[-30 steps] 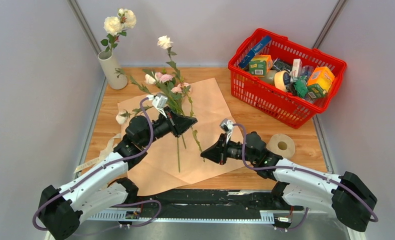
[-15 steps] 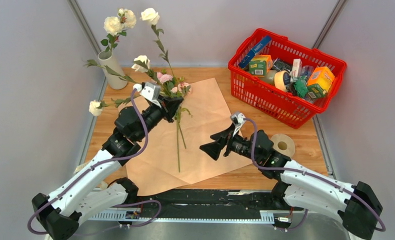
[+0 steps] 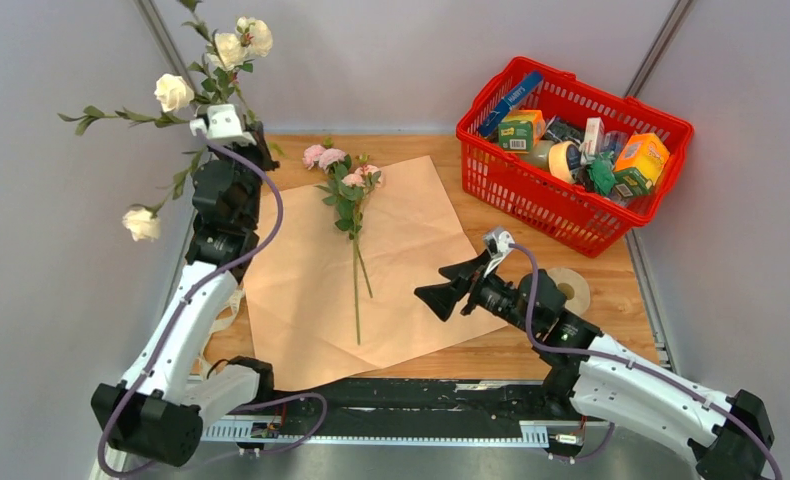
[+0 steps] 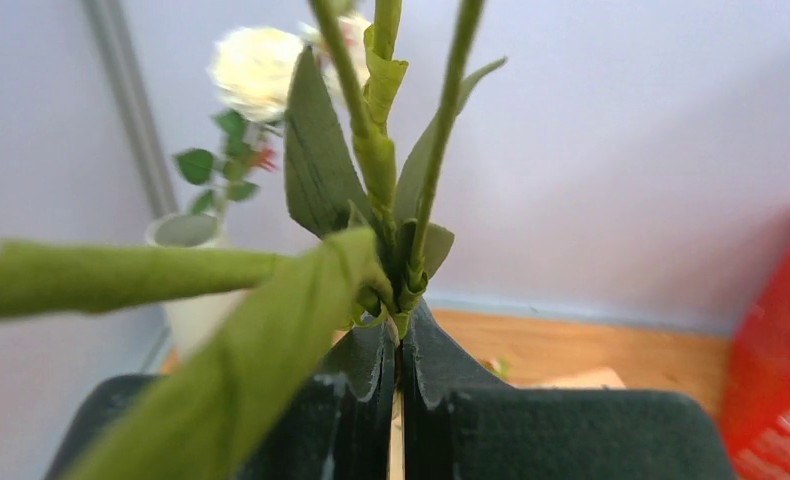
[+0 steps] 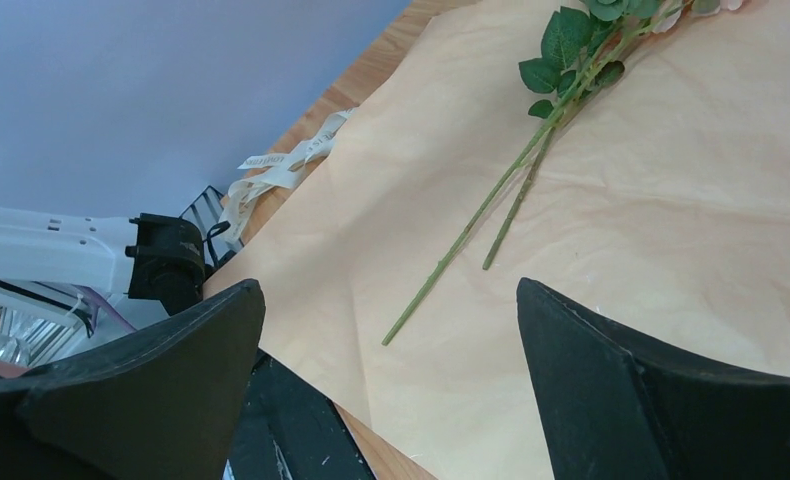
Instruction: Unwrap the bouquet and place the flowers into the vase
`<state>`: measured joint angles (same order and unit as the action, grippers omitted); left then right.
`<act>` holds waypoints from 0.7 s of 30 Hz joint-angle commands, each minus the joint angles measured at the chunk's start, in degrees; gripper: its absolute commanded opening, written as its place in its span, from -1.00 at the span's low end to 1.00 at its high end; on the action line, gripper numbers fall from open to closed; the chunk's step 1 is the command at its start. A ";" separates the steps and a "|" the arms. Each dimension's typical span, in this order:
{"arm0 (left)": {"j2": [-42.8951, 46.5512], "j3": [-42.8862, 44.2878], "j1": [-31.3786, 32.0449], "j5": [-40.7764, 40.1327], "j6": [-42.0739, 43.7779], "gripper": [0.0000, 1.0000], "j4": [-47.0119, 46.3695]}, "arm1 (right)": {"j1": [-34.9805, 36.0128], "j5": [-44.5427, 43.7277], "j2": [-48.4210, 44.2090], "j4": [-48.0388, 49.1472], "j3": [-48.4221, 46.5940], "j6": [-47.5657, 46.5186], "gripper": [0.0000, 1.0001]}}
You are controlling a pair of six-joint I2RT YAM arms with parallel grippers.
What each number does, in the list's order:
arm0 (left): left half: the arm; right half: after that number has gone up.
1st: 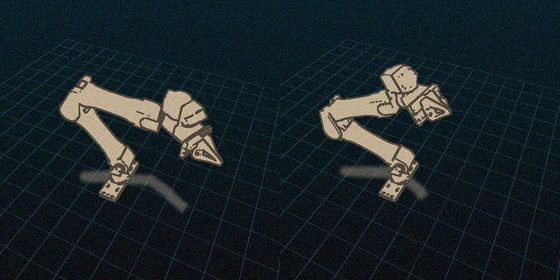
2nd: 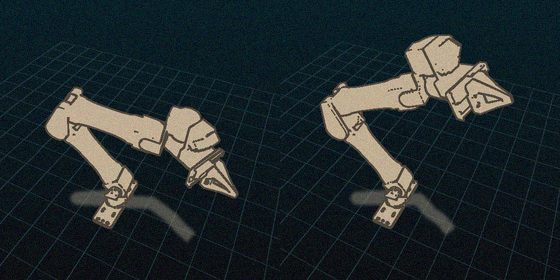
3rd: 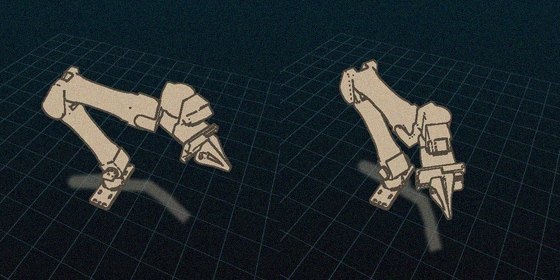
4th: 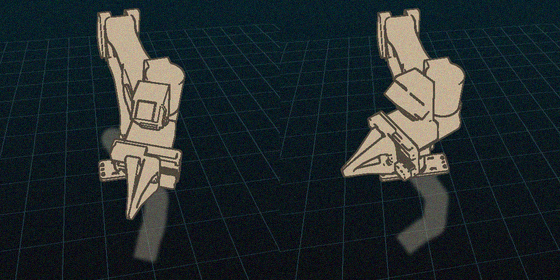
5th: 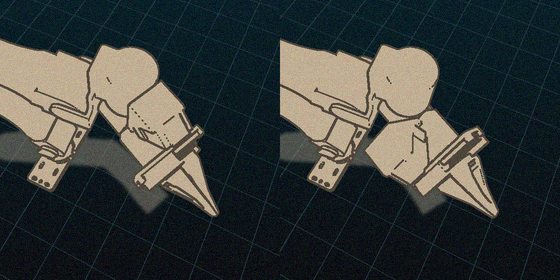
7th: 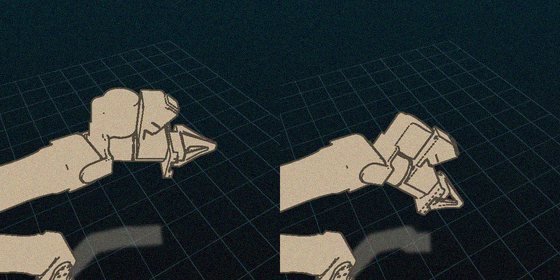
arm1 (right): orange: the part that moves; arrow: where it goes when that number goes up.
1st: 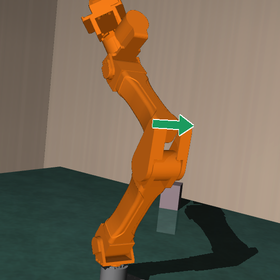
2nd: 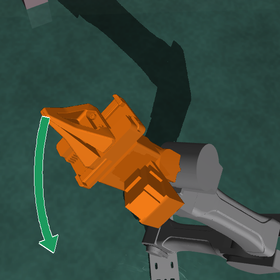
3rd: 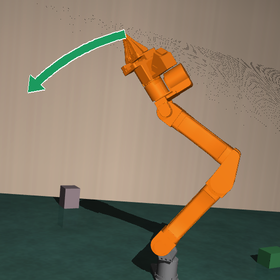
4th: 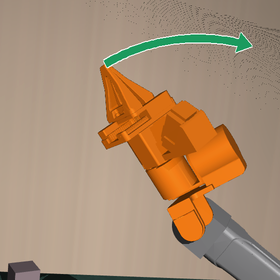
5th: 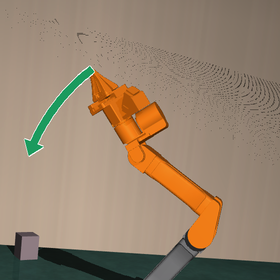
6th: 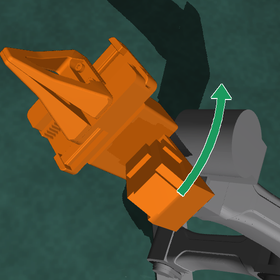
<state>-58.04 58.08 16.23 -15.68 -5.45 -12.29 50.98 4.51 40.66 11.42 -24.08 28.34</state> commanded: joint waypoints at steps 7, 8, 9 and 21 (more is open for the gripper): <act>-16.48 12.84 -15.78 -4.01 0.52 -1.00 -15.02 | 0.17 -3.19 -2.34 -0.43 -0.62 -4.52 1.00; -18.14 13.71 -17.36 -3.40 0.79 -1.00 -16.08 | 0.08 -3.46 -2.17 -0.43 -1.14 -4.69 1.00; -19.29 14.24 -18.33 -3.04 0.27 -1.00 -17.66 | 0.00 -3.46 -1.99 -0.43 -1.58 -4.78 1.00; -35.11 17.23 -24.66 6.00 -5.18 -1.00 -40.25 | -0.97 -2.05 3.19 2.02 -6.07 -5.40 1.00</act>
<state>-89.73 71.99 -7.55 -14.44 -8.62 -41.10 50.41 2.07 43.55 10.17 -26.76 24.62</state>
